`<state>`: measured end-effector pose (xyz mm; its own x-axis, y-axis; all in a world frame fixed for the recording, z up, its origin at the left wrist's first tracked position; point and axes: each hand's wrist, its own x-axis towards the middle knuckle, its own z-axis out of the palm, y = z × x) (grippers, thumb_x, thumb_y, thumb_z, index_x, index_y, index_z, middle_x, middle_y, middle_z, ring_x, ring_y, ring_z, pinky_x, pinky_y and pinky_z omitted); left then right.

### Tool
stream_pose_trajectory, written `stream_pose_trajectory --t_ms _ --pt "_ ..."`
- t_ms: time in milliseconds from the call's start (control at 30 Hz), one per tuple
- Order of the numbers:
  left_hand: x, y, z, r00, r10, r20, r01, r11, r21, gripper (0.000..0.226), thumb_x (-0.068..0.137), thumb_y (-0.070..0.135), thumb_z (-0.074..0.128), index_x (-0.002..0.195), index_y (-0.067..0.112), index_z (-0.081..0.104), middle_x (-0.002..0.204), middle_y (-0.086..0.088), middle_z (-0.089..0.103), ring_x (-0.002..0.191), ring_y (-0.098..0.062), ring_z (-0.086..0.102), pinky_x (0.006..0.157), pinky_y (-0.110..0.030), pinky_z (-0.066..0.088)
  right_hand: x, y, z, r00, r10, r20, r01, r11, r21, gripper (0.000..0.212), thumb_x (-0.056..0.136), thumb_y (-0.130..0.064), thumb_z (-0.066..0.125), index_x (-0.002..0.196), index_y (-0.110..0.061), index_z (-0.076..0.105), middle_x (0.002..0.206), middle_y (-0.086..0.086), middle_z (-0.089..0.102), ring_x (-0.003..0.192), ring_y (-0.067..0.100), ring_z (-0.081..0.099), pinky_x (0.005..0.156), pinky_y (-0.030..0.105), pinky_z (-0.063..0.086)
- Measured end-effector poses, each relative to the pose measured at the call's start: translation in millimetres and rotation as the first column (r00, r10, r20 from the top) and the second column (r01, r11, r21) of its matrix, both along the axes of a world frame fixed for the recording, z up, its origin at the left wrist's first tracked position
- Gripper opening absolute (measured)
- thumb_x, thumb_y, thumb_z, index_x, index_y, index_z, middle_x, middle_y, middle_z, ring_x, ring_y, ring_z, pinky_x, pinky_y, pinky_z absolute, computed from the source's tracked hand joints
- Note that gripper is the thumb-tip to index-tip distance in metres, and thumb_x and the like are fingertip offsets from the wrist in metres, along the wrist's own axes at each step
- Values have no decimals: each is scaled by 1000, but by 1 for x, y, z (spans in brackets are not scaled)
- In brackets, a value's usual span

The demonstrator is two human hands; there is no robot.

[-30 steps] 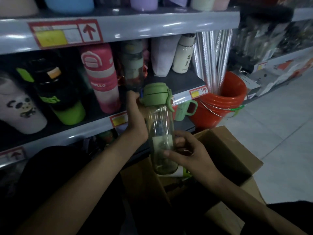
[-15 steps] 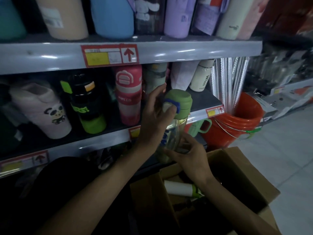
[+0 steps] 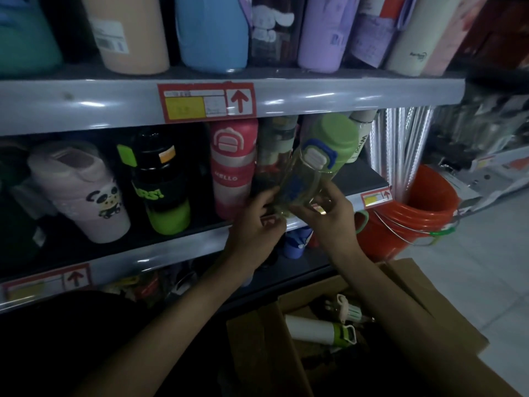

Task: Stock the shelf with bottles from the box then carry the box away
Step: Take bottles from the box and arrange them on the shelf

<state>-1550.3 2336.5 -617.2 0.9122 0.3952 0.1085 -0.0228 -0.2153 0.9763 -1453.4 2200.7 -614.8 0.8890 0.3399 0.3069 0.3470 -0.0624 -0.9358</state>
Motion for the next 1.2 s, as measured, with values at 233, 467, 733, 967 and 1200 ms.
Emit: stream_pose_trajectory --t_ms 233,467,733,967,1200 --pt "14 -11 8 1000 20 0 -20 1000 -14 73 74 19 58 146 29 46 136 3 61 125 -14 58 106 -45 50 20 16 1 999 -14 31 15 1000 -25 45 78 12 79 115 -5 63 95 -13 76 89 1 73 75 16 55" --pt "31 -13 -2 995 98 26 -99 994 39 88 63 40 56 149 29 44 143 3 55 132 -13 53 110 -43 46 35 20 -4 997 4 75 6 991 -131 50 75 1 85 115 -21 66 94 -17 74 85 -5 70 74 13 52" --pt "37 -13 0 996 90 26 -90 996 9 85 71 35 62 153 29 40 144 6 55 132 -7 52 109 -31 46 46 26 -6 994 2 113 23 975 -221 50 75 -15 87 119 -26 65 103 -3 76 95 15 73 83 38 60" --pt "45 -10 3 995 86 48 -87 996 20 77 75 36 59 150 24 46 143 5 58 131 -7 52 109 -29 44 47 31 -5 993 -46 107 74 959 -274 56 72 -29 82 123 -15 63 109 3 74 99 23 71 87 49 58" --pt "47 -8 4 993 116 -6 -117 993 -32 82 66 38 58 147 28 48 137 3 62 127 -15 57 108 -44 47 49 34 -13 992 -125 6 122 961 -248 54 79 -7 84 123 -10 51 97 -14 65 92 12 68 73 23 57"
